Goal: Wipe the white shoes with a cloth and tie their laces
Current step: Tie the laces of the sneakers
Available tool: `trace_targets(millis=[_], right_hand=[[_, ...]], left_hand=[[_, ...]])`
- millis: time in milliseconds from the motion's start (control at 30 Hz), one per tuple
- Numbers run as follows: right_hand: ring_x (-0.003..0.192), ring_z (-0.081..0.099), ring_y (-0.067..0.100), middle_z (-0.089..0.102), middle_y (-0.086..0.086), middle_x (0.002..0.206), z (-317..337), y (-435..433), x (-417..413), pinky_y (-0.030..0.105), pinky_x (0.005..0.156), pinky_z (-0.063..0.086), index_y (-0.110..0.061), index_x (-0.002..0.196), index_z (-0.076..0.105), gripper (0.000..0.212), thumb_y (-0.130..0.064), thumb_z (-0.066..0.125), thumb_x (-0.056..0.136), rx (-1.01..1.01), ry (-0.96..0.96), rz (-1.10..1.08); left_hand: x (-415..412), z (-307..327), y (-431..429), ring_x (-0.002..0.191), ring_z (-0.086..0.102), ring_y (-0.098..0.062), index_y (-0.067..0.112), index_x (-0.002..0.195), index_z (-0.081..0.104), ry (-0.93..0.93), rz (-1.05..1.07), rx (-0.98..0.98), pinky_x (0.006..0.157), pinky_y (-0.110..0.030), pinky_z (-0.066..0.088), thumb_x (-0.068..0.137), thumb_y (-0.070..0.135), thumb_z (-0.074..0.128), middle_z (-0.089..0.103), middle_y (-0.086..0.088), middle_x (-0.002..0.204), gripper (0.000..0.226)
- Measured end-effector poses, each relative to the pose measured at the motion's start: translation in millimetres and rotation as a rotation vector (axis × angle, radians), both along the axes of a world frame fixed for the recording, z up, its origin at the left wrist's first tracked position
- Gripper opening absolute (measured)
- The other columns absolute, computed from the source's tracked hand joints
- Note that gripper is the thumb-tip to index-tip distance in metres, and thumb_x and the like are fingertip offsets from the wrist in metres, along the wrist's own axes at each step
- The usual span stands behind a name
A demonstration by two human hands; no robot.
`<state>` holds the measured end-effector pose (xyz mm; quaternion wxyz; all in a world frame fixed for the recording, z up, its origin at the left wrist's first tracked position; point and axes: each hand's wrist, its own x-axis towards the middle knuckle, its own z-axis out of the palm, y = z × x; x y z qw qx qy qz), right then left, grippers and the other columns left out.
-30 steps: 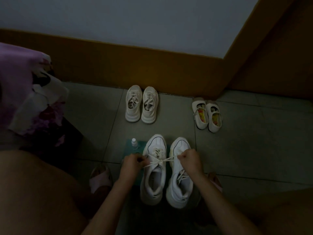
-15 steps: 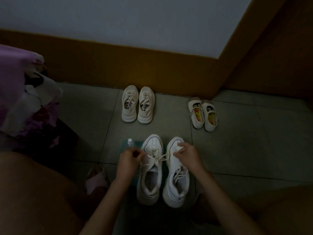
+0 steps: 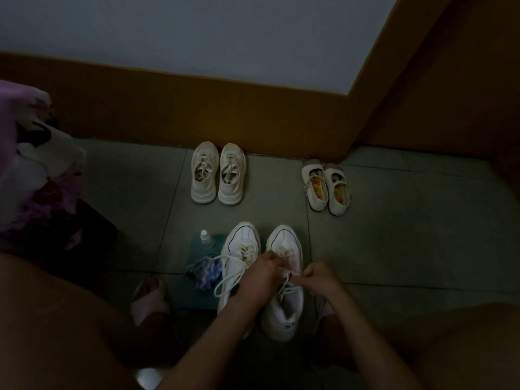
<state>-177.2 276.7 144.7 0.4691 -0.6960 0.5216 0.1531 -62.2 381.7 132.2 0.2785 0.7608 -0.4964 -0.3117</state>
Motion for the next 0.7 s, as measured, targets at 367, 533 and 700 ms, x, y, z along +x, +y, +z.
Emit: trace_targets(millis=[367,533,700], right_hand=[[0.064,0.051,0.01,0.057,0.002,0.07,23.4,-0.9,10.2,0.021,0.057,0.04,-0.013,0.072,0.057,0.018,-0.012,0.056,0.09,0.141,-0.206,-0.224],[0.067,0.055,0.014,0.06,0.004,0.072,21.1,-4.7,9.4,0.024,0.063,0.044,-0.012,0.072,0.06,0.016,-0.014,0.055,0.088,0.117,-0.289,-0.337],[0.063,0.054,0.017,0.057,0.001,0.062,26.6,-11.7,15.4,0.029,0.063,0.044,-0.013,0.067,0.058,0.02,-0.018,0.057,0.087,0.126,-0.394,-0.435]], left_hand=[[-4.1,-11.8,-6.5,0.102,0.054,-0.02,0.017,0.103,0.065,-0.052,-0.008,0.008,0.088,-0.031,0.046,0.081,0.017,0.064,0.05,-0.003,0.117,0.022],[-0.8,-10.0,-13.3,0.076,0.056,-0.009,0.021,0.082,0.057,0.36,0.218,0.003,0.071,-0.019,0.044,0.089,0.021,0.059,0.058,0.003,0.083,0.008],[13.3,7.5,-30.9,0.071,0.055,-0.007,0.016,0.073,0.058,0.612,0.242,0.032,0.067,-0.013,0.043,0.093,0.017,0.054,0.058,0.002,0.073,0.02]])
